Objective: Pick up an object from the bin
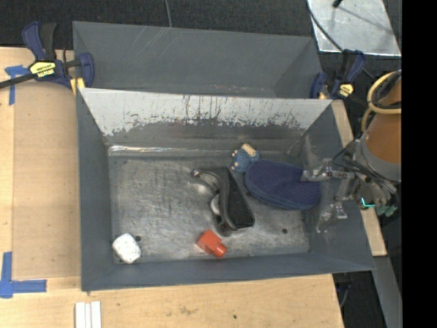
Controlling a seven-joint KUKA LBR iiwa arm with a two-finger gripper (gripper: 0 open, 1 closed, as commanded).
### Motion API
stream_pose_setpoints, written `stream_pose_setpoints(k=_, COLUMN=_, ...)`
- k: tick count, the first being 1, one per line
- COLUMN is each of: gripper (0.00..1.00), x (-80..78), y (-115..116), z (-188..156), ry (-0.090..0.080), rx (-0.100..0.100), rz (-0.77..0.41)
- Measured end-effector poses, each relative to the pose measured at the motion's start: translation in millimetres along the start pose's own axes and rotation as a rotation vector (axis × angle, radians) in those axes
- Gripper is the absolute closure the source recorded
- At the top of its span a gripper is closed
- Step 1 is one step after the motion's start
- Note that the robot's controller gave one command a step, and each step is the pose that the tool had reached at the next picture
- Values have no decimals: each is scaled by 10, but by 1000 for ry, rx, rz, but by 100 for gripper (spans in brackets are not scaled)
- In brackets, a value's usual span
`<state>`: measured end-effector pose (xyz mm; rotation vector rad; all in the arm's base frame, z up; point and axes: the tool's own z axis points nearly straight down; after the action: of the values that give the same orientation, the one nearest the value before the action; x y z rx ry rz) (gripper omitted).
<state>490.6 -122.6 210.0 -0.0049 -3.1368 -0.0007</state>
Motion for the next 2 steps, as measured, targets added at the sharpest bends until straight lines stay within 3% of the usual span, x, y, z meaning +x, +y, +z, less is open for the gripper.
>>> stream_pose_setpoints(k=1, gripper=0, x=-727, y=-155, z=1381, ry=-11, rx=-1, rz=273)
stream_pose_setpoints(k=2, gripper=0, x=-1083, y=362, z=1076, ry=-11, rx=-2, rz=451)
